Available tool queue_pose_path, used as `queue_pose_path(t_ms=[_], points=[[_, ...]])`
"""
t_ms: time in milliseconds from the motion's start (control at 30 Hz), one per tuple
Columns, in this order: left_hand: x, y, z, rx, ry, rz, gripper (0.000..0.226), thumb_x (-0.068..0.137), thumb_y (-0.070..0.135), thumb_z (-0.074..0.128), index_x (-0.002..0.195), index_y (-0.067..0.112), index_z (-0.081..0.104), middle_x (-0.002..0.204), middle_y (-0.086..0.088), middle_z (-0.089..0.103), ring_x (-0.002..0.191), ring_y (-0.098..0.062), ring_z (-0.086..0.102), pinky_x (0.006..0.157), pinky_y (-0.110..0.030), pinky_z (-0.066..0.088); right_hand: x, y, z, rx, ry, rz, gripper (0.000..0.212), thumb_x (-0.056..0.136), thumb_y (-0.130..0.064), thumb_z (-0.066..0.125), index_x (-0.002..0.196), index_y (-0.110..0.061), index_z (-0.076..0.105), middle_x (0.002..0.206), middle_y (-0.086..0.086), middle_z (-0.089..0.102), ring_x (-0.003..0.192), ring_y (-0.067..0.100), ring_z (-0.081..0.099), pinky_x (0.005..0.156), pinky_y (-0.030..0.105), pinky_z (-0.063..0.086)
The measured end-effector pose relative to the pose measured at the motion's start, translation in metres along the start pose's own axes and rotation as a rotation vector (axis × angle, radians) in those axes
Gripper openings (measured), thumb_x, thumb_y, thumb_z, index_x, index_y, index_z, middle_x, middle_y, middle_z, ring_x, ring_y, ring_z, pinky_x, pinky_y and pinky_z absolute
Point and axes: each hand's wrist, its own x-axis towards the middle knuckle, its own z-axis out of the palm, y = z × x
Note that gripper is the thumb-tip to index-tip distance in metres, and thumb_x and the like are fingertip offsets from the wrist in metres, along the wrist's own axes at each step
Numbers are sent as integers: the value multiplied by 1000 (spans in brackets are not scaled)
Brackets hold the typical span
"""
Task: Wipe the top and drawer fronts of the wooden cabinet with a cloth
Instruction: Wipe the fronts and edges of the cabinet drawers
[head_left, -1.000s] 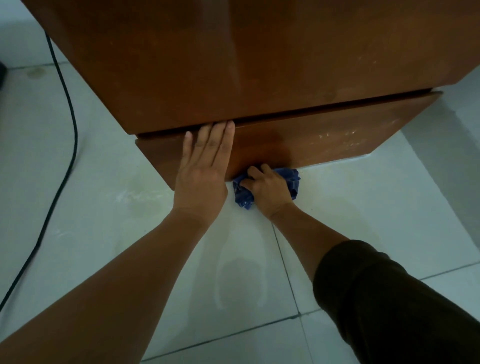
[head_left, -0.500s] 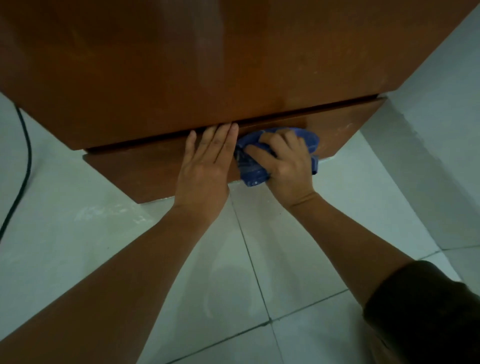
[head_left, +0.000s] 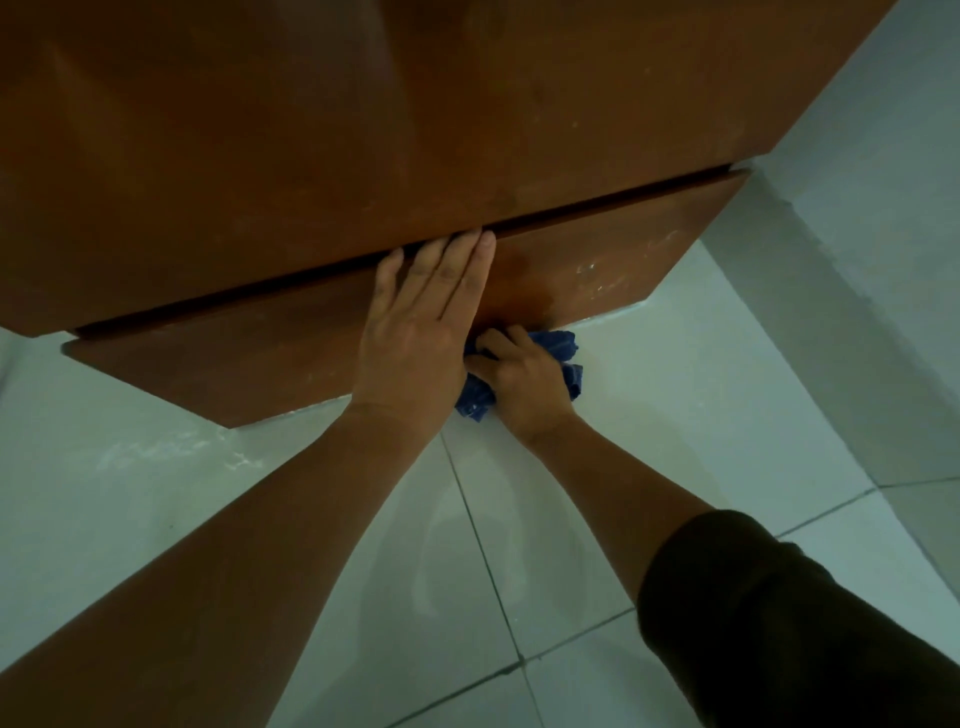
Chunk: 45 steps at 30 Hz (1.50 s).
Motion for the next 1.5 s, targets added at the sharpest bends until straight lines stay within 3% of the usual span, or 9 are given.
queue_pose_path(t_ms=[100,300,467,700,900,1067,1200,1333,1500], points=[[3,0,0,-9,1,21,77,74,6,66,144,8,33,147,-7,42,136,-24,38,111,-40,18,-4,7,-35,15,206,-72,11,75,-7,70,83,-8,77,86,11,71,72,29,60,59,31,50],[10,7,-1,-24,-43,35,91,63,2,74,144,9,34,147,-6,42,135,-24,39,109,-41,18,16,40,-100,-115,532,-33,18,78,-14,79,94,-18,74,92,12,71,88,25,48,69,36,39],[19,18,4,-28,-24,37,82,69,2,64,145,10,33,147,-5,41,135,-23,38,109,-40,17,13,53,-69,-90,471,-44,9,82,-7,71,88,-10,77,89,16,70,83,30,58,68,38,50],[27,31,13,-10,24,17,68,79,8,38,147,13,30,150,-2,37,137,-21,34,110,-40,17,-13,64,-23,-59,162,68,19,78,-14,59,79,-12,78,79,10,66,69,29,63,55,32,53],[38,43,18,7,34,15,63,85,13,40,147,14,29,150,-1,37,137,-20,35,109,-40,18,-12,70,-15,63,-95,247,20,60,-2,78,76,-13,78,74,10,64,62,31,60,49,37,55],[41,48,17,-6,12,22,70,80,10,49,147,14,29,149,-1,37,136,-20,37,109,-40,22,-23,68,-72,35,314,150,15,70,-1,78,85,-4,77,91,16,66,79,32,62,70,34,51],[46,52,19,-13,12,45,74,77,7,56,147,15,31,149,0,39,135,-19,38,109,-41,25,-4,84,-105,-33,622,86,11,80,-1,75,91,-2,75,104,8,51,90,29,55,74,39,51],[50,59,22,-24,59,11,65,82,8,49,145,14,34,146,0,43,132,-20,42,107,-41,23,11,95,-90,-46,622,79,11,81,0,73,90,-4,76,95,16,63,87,32,57,77,35,49],[50,62,27,14,103,-5,65,83,8,46,145,17,33,146,2,42,131,-19,42,106,-39,20,-17,105,-55,-71,374,97,15,74,-2,74,88,-7,77,86,18,68,81,34,65,76,36,51]])
